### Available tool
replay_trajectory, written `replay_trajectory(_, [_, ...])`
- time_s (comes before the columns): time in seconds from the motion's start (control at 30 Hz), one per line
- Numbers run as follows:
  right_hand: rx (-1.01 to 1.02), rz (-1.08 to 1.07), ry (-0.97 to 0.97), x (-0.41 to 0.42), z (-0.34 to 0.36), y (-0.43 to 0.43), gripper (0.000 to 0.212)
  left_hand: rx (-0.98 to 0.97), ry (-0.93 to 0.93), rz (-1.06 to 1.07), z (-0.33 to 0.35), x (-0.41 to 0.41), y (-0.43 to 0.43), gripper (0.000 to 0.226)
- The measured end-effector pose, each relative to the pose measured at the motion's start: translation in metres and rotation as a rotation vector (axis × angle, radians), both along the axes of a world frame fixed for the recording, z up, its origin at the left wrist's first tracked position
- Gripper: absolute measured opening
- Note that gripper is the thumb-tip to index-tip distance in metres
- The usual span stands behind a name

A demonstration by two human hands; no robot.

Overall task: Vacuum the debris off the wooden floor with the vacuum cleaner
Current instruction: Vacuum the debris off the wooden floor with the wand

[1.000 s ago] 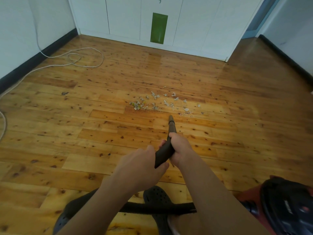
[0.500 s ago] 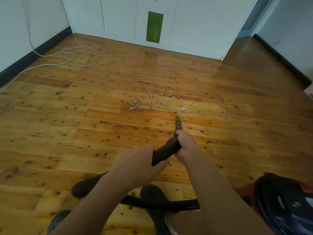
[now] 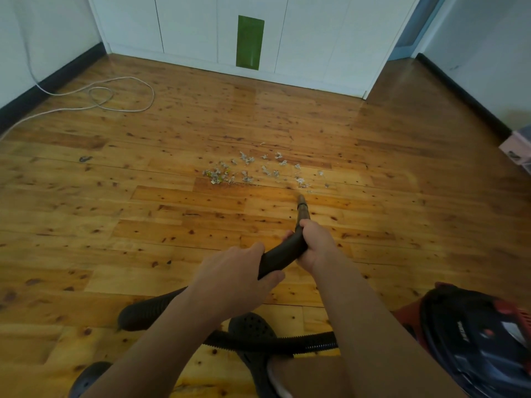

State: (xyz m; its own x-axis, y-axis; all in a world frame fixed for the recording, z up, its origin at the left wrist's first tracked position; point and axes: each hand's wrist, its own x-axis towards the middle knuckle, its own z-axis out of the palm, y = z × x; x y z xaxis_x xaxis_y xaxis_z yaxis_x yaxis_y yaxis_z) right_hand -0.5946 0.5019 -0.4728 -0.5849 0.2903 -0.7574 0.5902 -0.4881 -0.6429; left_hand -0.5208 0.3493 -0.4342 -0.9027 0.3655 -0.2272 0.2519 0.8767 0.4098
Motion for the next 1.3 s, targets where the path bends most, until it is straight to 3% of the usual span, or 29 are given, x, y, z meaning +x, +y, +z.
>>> replay_trajectory(0.73, [-0.077, -0.081, 0.011, -0.018, -0.020, 0.026, 0.026, 0.006, 0.076, 0.024, -0.029, -0.022, 0.019, 0.032])
replay_trajectory(0.97, [-0.062, -0.113, 0.033, -0.021, -0.024, 0.054, 0.029, 0.028, -0.064, -0.025, -0.033, -0.038, 0.015, 0.040])
replay_trajectory(1.3, [0.014, -0.085, 0.053, -0.028, -0.023, 0.060, 0.031, 0.107, 0.062, -0.047, -0.039, -0.048, 0.025, 0.028])
